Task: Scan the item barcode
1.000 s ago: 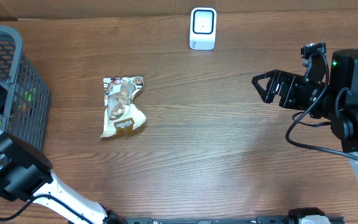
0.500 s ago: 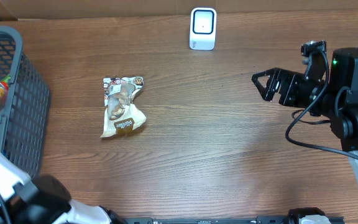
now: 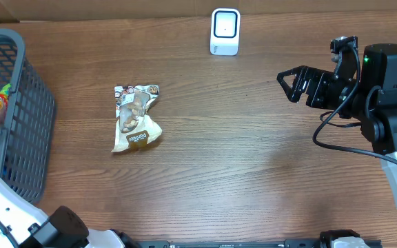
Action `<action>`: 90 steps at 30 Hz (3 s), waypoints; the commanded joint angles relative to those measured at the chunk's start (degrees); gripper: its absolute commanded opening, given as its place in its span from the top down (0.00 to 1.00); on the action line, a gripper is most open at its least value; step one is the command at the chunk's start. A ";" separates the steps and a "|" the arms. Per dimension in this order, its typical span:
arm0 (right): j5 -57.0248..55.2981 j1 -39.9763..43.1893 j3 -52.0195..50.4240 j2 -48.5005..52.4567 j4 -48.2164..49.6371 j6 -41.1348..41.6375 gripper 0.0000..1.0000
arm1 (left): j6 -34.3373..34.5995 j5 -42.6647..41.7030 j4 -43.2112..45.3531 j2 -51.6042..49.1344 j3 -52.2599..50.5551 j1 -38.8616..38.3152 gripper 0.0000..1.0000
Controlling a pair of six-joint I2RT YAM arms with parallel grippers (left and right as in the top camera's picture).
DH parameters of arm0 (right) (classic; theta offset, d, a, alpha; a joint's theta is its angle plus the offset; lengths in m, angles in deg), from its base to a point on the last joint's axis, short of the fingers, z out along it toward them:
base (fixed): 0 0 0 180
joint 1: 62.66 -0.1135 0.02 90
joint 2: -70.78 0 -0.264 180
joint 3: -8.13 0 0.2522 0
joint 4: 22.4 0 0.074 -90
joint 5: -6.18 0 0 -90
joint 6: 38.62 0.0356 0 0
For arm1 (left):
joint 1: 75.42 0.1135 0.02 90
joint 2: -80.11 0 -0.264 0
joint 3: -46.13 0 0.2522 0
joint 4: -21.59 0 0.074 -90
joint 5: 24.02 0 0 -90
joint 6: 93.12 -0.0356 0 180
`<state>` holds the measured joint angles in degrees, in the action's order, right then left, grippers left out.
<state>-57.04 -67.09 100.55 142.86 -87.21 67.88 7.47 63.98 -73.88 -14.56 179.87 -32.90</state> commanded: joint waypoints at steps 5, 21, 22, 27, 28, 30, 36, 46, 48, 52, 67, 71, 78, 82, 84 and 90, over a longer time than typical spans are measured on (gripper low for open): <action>1.25 0.33 1.46 -0.15 -0.11 0.04 0.00 | 0.13 -1.25 0.26 3.89 0.61 0.22 0.96; 2.86 0.33 1.46 -0.15 -1.14 0.07 0.00 | -2.91 -7.26 5.20 14.95 0.63 0.20 0.96; 2.93 0.33 1.46 -0.15 -1.29 0.07 0.00 | -2.93 -7.06 5.51 16.00 0.63 0.20 0.96; 2.91 0.33 1.46 -0.15 -1.99 0.07 0.00 | -2.84 -3.89 5.97 18.21 0.61 0.22 0.93; 2.91 0.33 1.46 -0.15 -2.10 0.07 0.00 | -2.82 -3.08 5.92 17.70 0.61 0.22 0.85; 2.91 0.33 1.46 -0.15 -2.29 0.04 0.00 | -2.45 -1.51 5.88 16.20 0.59 0.22 0.51; 2.91 0.33 1.46 -0.15 -3.56 0.04 0.00 | 0.26 4.11 5.53 7.91 0.61 1.03 0.13; 2.91 0.33 1.46 -0.15 -4.87 0.07 0.00 | 1.05 -0.46 5.44 -8.07 0.61 8.13 0.00; 2.91 0.33 1.46 -0.15 -4.79 0.07 0.00 | 0.96 -3.82 5.66 -11.37 0.61 9.79 0.00; 2.91 0.33 1.46 -0.15 -4.24 0.09 0.00 | -2.54 -9.16 4.81 -18.67 0.61 10.82 0.01; 2.91 0.33 1.46 -0.15 -5.03 0.07 0.00 | -4.42 -10.05 -1.05 -37.92 0.52 9.64 0.08; 2.91 0.33 1.46 -0.15 -5.07 0.07 0.00 | -5.09 -10.01 -0.79 -38.91 0.48 8.59 0.25; 2.89 0.33 1.46 -0.15 -5.90 0.02 0.00 | -6.78 -9.09 -0.96 -38.93 0.48 6.27 0.96; 2.89 0.33 1.46 -0.15 -5.95 0.02 0.00 | -6.75 -9.64 -1.60 -38.69 0.52 5.81 0.96; 2.89 0.33 1.46 -0.15 -5.95 0.02 0.00 | -6.73 -10.34 -1.86 -37.64 0.83 5.92 0.96; 2.91 0.33 1.46 -0.15 -5.95 0.04 0.00 | -6.27 -11.23 -1.79 -25.16 3.78 7.50 0.96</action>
<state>-54.61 -67.09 100.55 142.86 -93.22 67.88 1.37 55.28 -74.98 -51.13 180.31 -26.12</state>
